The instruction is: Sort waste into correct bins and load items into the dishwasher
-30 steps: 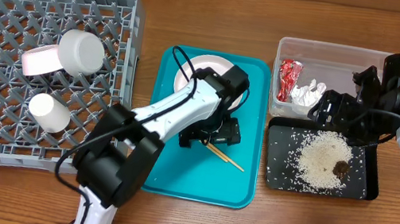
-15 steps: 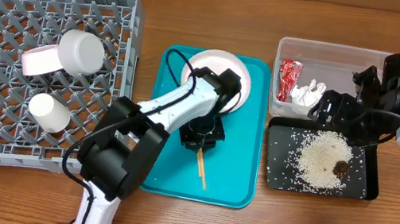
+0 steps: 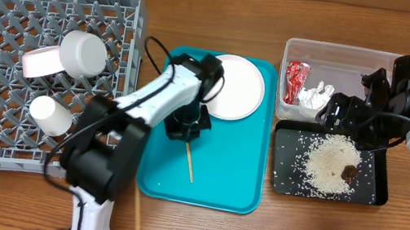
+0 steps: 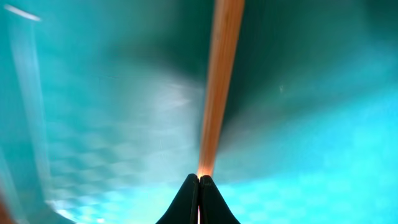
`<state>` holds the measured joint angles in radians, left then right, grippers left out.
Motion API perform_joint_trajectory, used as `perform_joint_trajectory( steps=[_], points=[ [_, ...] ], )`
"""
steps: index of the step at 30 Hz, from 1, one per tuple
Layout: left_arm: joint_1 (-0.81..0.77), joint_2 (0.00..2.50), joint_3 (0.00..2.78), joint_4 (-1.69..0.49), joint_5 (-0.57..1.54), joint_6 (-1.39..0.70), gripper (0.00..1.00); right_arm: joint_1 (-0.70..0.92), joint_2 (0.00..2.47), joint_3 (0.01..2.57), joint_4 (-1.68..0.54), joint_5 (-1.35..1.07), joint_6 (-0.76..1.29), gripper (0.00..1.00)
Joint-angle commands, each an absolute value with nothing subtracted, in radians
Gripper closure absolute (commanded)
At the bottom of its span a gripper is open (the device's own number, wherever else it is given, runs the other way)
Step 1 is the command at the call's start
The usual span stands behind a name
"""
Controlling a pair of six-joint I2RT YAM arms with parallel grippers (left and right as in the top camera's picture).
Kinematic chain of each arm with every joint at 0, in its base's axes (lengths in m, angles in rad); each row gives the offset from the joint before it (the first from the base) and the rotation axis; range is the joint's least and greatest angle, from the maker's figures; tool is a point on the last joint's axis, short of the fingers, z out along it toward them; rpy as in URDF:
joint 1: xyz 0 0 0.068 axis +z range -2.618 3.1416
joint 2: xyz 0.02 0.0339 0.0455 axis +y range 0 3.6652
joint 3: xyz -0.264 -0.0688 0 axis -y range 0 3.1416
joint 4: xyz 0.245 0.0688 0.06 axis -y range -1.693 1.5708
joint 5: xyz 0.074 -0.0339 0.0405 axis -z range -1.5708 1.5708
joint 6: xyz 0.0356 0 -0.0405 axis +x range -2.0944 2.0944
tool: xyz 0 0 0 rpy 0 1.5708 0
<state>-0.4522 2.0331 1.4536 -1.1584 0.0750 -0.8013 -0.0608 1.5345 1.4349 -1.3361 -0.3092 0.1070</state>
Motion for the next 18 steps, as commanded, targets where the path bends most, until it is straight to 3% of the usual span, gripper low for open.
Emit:
perform_joint_trajectory(
  steps=[1, 6, 8, 9, 12, 18],
  points=[
    [-0.427, 1.844, 1.449, -1.159, -0.034, -0.748, 0.96, -0.06, 1.506, 1.462, -1.334, -0.307, 0.1, 0.06],
    [-0.423, 1.726, 1.449, -1.155, -0.041, -0.716, 0.94, -0.06, 1.506, 1.462, -1.333, -0.307, 0.1, 0.06],
    [-0.423, 1.716, 1.449, -1.174, -0.04, -0.717, 0.86, -0.06, 1.506, 1.462, -1.334, -0.307, 0.1, 0.06],
    [-0.423, 1.716, 1.449, -1.201, -0.04, -0.718, 0.7, -0.06, 1.506, 1.462, -1.335, -0.307, 0.1, 0.06],
    [-0.423, 1.717, 1.442, -1.229, -0.039, -0.738, 0.57, -0.06, 1.506, 1.462, -1.333, -0.307, 0.1, 0.05],
    [-0.426, 1.73, 1.388, -1.211, -0.035, -0.829, 0.6, -0.06, 1.506, 1.462, -1.334, -0.307, 0.1, 0.05]
  ],
)
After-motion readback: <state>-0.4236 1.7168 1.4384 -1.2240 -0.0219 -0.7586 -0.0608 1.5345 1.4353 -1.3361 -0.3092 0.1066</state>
